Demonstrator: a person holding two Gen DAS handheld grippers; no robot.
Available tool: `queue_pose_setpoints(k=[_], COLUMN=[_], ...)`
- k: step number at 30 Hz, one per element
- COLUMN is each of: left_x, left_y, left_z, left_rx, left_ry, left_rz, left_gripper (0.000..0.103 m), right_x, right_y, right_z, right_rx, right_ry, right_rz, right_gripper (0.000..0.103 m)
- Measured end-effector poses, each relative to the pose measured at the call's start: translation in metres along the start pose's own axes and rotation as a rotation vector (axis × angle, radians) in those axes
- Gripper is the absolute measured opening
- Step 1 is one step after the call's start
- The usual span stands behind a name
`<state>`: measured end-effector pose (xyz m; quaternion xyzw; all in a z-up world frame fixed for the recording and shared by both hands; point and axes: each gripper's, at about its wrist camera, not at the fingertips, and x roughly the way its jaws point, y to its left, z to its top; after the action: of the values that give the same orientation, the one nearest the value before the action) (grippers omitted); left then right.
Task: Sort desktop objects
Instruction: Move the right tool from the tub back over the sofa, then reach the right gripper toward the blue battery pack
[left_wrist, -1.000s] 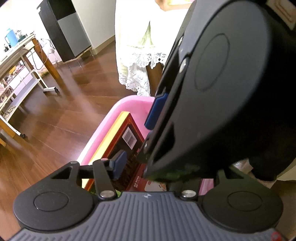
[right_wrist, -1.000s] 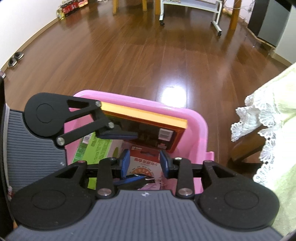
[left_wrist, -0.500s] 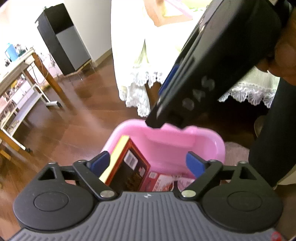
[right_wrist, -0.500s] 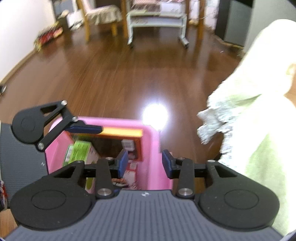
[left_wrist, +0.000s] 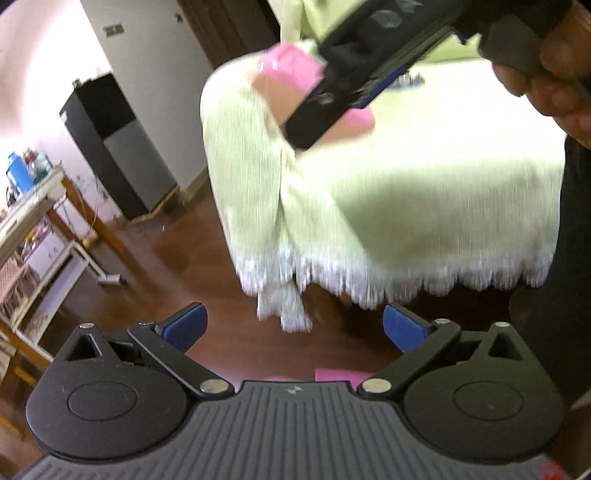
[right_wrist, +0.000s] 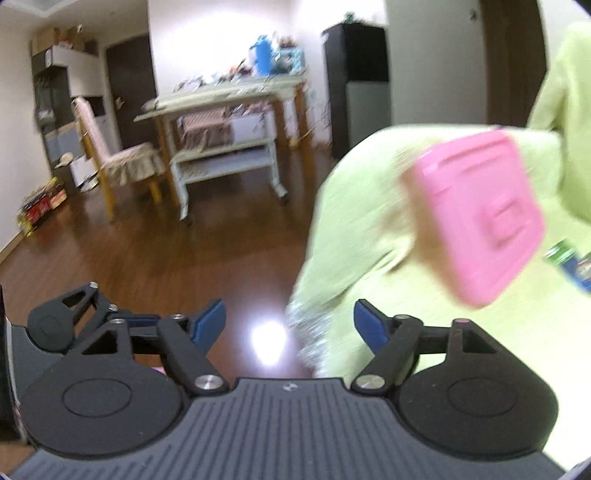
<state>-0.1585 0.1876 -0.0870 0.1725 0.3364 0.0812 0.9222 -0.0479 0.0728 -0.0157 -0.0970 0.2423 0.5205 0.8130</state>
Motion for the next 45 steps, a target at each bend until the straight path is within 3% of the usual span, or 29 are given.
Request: queue_pose_setpoints(k=[6, 11, 21, 35, 45], left_x=[0.006, 0.027, 0.088, 0.184, 0.224], left_y=[-0.008, -0.020, -0.061, -0.110, -0.129], left_z=[0.065, 0.120, 0.202, 0.256, 0.249], left_rx=[0.022, 0.037, 0.094, 0.169, 0.146], left_ry=[-0.096, -0.161, -0.212, -0.244, -0.210], left_rz=[-0.040, -0.090, -0.174, -0.265, -0.284], left_gripper=[0.102, 0.102, 0.102, 0.102, 0.102], right_x=[-0.025, -0.030, -0.018, 0.016, 0.056], right_y=[-0.070, -0.135, -0.225, -0.297, -0.320], right_z=[0.016, 0.017, 0.015, 0.004, 0.003], right_rx=[-0.069, -0.094, -0.032, -0.036, -0.094], right_ry=[-0.071, -0.084, -0.084, 0.003, 0.049], right_rz=[-0.143, -0.260, -0.336, -0.388, -0.389], right_gripper=[0.087, 0.087, 0.087, 0.087, 0.086])
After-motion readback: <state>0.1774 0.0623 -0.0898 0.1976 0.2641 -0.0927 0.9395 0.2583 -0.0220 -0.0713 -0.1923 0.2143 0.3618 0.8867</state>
